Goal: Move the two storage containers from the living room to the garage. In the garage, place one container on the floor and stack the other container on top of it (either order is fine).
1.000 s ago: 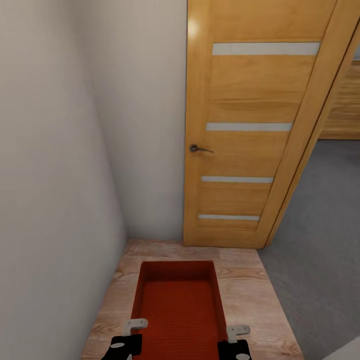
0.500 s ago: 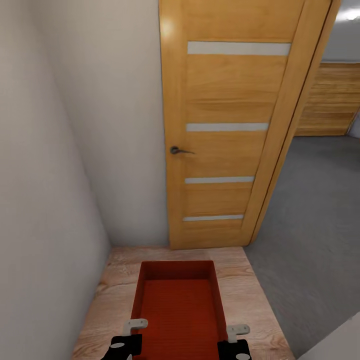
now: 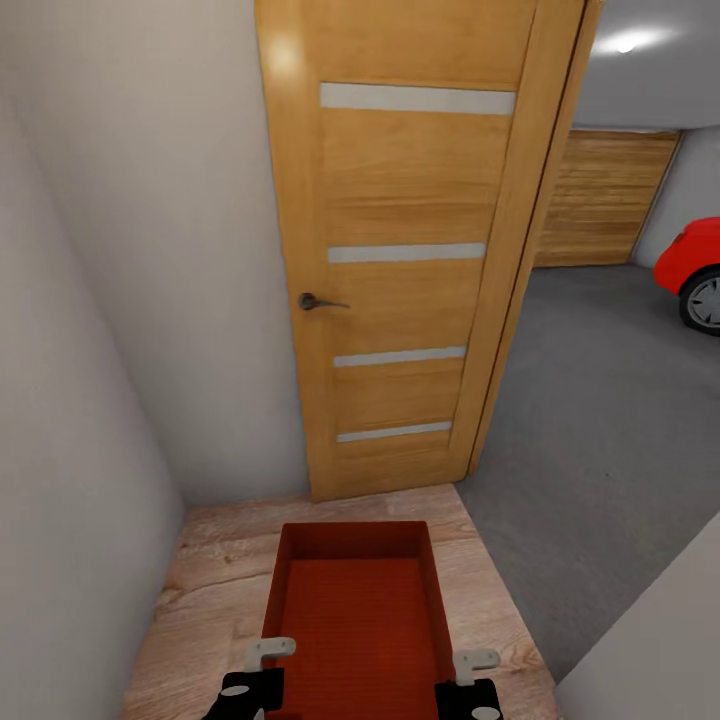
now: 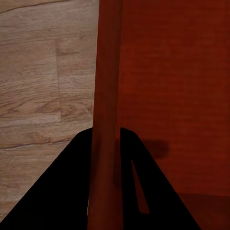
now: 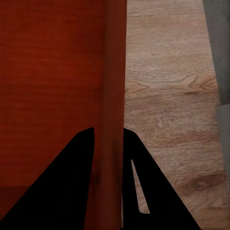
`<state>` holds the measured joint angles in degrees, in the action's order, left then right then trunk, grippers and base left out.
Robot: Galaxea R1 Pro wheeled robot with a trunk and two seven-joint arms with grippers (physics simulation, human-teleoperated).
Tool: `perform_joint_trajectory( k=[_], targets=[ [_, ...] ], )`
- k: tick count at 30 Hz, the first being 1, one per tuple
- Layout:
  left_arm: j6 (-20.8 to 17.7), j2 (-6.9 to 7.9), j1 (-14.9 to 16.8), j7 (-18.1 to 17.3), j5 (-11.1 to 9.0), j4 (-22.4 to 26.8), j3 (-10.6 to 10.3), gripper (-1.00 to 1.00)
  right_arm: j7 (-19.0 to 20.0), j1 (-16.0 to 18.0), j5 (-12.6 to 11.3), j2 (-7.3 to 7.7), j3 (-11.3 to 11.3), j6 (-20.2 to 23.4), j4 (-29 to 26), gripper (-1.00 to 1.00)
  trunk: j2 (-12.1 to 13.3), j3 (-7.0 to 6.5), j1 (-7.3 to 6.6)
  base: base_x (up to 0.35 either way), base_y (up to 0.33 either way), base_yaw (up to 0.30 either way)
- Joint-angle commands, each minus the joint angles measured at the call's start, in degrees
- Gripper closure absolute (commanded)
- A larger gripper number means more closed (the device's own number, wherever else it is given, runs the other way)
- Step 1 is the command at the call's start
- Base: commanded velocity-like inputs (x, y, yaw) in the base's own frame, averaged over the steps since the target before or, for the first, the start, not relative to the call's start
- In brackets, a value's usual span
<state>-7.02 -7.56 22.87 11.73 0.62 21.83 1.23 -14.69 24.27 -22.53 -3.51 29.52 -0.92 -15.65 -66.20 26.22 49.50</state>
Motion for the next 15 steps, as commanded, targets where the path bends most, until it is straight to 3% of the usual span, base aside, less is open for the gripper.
perform_joint_trajectory(
  k=[1,15],
  targets=[
    [-0.3,-0.09,0.0,-0.1,-0.6,0.1,-3.8,1.0,-0.5,0.1,-0.6,0.02,0.6,-0.2,0.2,1.0,0.0,0.06,0.0,0.0,0.0,-0.031],
    [-0.3,-0.09,0.0,-0.1,-0.6,0.0,-3.8,1.0,-0.5,0.1,-0.7,0.05,0.6,-0.3,0.1,1.0,0.0,0.06,0.0,0.0,0.0,-0.003]
  ],
)
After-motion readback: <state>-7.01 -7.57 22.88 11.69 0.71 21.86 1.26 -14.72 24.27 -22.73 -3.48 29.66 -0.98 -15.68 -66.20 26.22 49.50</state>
